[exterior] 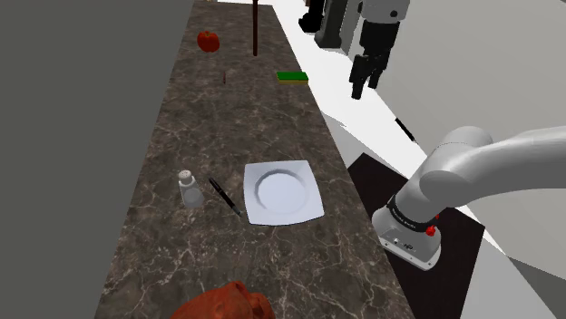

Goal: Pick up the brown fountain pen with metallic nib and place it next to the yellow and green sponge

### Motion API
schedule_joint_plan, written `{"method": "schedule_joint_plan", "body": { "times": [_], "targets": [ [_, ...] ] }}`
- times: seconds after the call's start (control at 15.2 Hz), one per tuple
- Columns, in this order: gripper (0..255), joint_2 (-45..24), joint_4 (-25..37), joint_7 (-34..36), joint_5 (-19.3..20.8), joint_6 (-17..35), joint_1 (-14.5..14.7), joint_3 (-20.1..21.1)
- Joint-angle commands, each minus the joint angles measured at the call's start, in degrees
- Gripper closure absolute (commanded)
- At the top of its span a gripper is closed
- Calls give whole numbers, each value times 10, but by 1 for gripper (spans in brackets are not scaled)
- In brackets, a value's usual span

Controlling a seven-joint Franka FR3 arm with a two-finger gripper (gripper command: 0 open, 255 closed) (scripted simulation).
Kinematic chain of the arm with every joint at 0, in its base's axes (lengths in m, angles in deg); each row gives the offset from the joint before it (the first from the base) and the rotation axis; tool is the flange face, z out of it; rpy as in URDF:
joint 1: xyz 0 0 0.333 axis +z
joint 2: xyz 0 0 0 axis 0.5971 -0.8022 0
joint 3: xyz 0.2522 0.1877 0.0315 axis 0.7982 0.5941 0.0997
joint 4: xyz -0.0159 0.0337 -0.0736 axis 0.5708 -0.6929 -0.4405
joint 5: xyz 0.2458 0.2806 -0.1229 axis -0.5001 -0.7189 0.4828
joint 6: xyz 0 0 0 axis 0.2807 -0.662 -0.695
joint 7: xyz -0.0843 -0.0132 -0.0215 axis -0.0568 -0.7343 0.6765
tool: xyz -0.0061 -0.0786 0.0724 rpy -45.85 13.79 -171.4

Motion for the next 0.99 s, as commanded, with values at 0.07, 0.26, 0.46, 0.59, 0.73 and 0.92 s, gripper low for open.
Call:
{"method": "schedule_joint_plan", "body": {
  "times": [0.07, 0.26, 0.46, 0.59, 0.73, 0.92],
  "targets": [
    [0, 0, -9, 14, -10, 12, 5, 12],
    [0, -5, -30, 56, -39, 52, 19, 51],
    [0, -19, -44, 96, -67, 94, 33, 90],
    [0, -33, -49, 123, -84, 124, 42, 116],
    [0, -52, -51, 150, -99, 154, 50, 144],
    [0, -86, -48, 191, -116, 201, 59, 185]
  ]
}}
